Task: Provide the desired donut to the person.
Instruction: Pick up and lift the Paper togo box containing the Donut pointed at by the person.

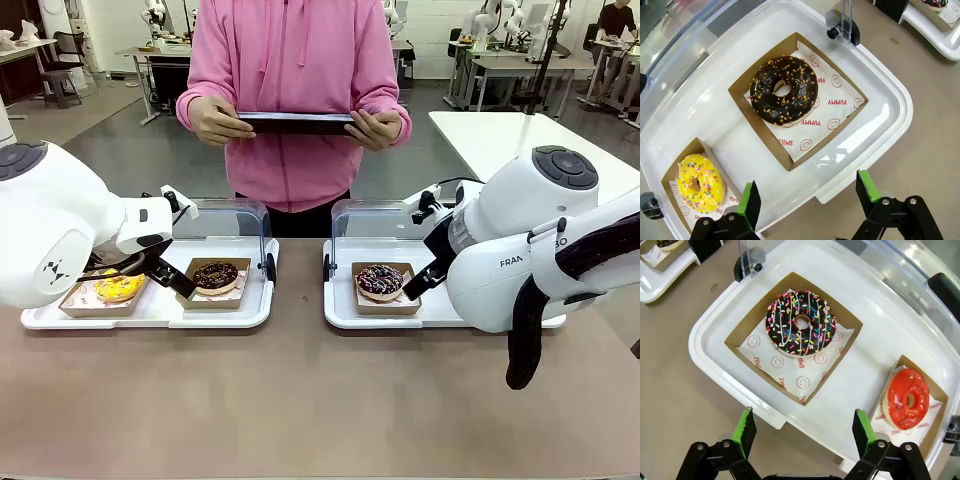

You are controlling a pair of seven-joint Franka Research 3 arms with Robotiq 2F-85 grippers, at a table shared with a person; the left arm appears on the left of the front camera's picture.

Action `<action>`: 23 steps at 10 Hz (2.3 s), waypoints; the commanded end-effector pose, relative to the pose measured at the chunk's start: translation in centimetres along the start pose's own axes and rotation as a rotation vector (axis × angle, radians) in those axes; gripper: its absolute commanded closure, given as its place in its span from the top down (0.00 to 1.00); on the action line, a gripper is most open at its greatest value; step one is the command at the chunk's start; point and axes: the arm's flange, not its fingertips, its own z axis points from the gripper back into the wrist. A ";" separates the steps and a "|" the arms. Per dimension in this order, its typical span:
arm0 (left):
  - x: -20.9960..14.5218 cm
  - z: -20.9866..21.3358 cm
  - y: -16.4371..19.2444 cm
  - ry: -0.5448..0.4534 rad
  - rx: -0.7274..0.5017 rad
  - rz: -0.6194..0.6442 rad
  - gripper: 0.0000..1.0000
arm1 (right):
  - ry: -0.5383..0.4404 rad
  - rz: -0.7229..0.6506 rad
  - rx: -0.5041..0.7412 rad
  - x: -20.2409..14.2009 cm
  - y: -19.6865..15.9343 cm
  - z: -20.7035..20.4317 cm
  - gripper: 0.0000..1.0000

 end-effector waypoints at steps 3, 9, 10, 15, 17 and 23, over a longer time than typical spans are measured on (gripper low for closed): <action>0.0 0.0 0.0 0.000 0.000 0.000 1.00 | 0.000 0.000 0.000 0.0 0.0 0.0 1.00; 0.0 0.0 0.0 0.000 0.000 0.000 1.00 | 0.000 0.000 0.000 0.0 0.0 0.0 1.00; 0.0 0.0 0.0 0.000 0.000 0.000 1.00 | 0.000 0.000 0.000 0.0 0.0 0.0 1.00; 0.0 0.0 0.0 0.000 0.000 0.000 1.00 | 0.000 0.000 0.000 0.0 0.0 0.0 1.00; 0.0 0.0 0.0 0.000 0.000 0.000 1.00 | 0.000 0.000 0.000 0.0 0.0 0.0 1.00; -8.4 12.9 5.4 -0.129 -0.128 -0.070 1.00 | -0.121 0.229 0.208 -7.7 -2.7 14.1 1.00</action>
